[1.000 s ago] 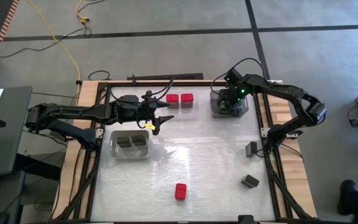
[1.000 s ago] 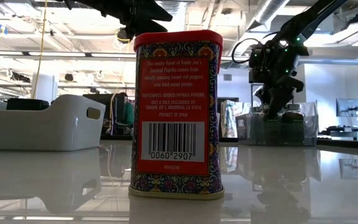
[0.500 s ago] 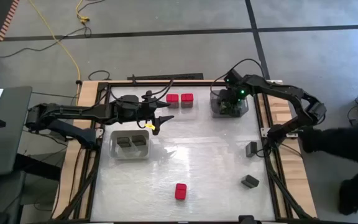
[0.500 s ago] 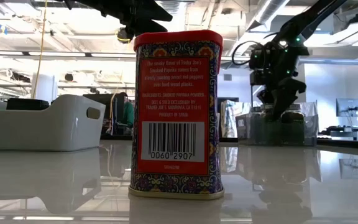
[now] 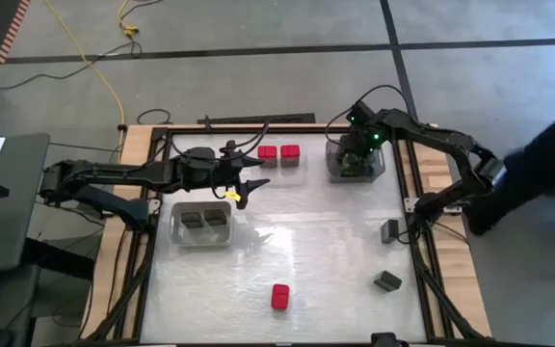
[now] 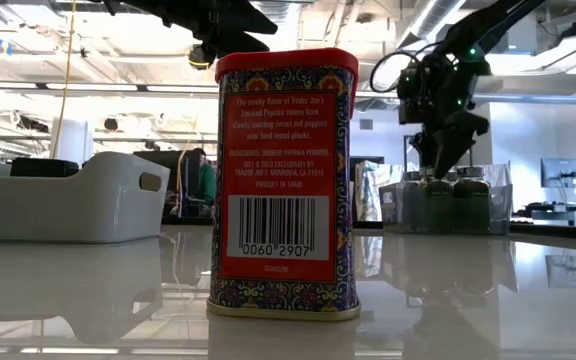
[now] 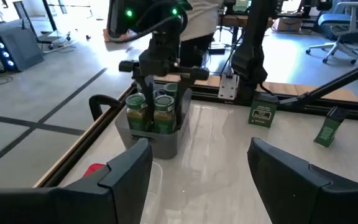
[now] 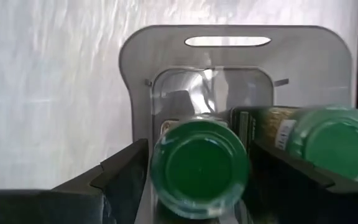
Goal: Sort spices by type
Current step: Put the green seasoning bottle into the black bin, then put the red seasoning can into the transparent bin
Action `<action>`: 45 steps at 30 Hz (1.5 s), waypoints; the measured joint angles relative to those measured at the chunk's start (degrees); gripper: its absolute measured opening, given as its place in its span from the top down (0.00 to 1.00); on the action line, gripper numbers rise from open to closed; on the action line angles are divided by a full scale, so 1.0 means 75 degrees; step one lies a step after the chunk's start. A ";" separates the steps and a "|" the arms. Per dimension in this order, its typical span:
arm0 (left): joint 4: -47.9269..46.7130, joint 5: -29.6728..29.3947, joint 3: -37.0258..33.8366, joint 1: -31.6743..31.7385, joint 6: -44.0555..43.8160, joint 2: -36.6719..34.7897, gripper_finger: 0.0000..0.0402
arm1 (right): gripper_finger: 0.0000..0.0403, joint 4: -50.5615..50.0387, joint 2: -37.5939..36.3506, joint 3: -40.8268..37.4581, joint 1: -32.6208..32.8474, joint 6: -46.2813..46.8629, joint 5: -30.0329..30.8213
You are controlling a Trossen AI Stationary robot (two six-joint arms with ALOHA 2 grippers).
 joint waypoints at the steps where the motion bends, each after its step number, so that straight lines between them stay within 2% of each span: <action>1: 0.0000 0.0000 0.0000 -0.0001 0.0000 0.0000 0.37 | 0.23 -0.0203 0.0000 0.0131 0.0000 -0.0001 0.0000; 6: 0.0000 0.0000 0.0000 -0.0001 0.0000 0.0000 0.37 | 0.23 -0.1293 -0.0046 0.0819 0.0000 0.0242 0.0000; 12: -0.0009 0.0000 0.0000 0.0000 -0.0009 0.0000 0.37 | 0.23 -0.1291 -0.0759 0.1163 -0.0023 0.2464 0.0003; 16: -0.0029 0.0000 0.0000 -0.0002 -0.0024 0.0000 0.37 | 0.23 -0.1069 -0.1432 0.1197 -0.0020 0.3348 0.0000; 22: -0.0026 0.0000 0.0000 -0.0001 -0.0582 0.0000 0.37 | 0.23 -0.1037 -0.2206 0.1197 0.0198 0.5487 0.0000; 27: -0.0021 0.0000 0.0000 -0.0001 -0.0848 0.0000 0.37 | 0.25 -0.1167 -0.2672 0.1197 0.0807 0.6984 0.0051; 31: -0.0007 -0.0066 0.0000 -0.0011 -0.1351 0.0003 0.37 | 0.26 -0.1542 -0.2964 0.1197 0.1844 0.7707 0.0961; 36: 0.0001 -0.1431 0.0000 -0.0606 -0.1851 0.0071 0.38 | 0.30 -0.1987 -0.3251 0.1197 0.3438 0.8885 0.2371; 39: -0.0007 -0.2093 0.0016 -0.1127 -0.1982 0.0188 0.40 | 0.30 -0.2008 -0.3340 0.1197 0.4207 0.9661 0.2591; 45: -0.0315 -0.3462 0.0596 -0.2085 -0.3228 0.0684 0.43 | 0.30 -0.2258 -0.3331 0.1194 0.5535 1.0608 0.2865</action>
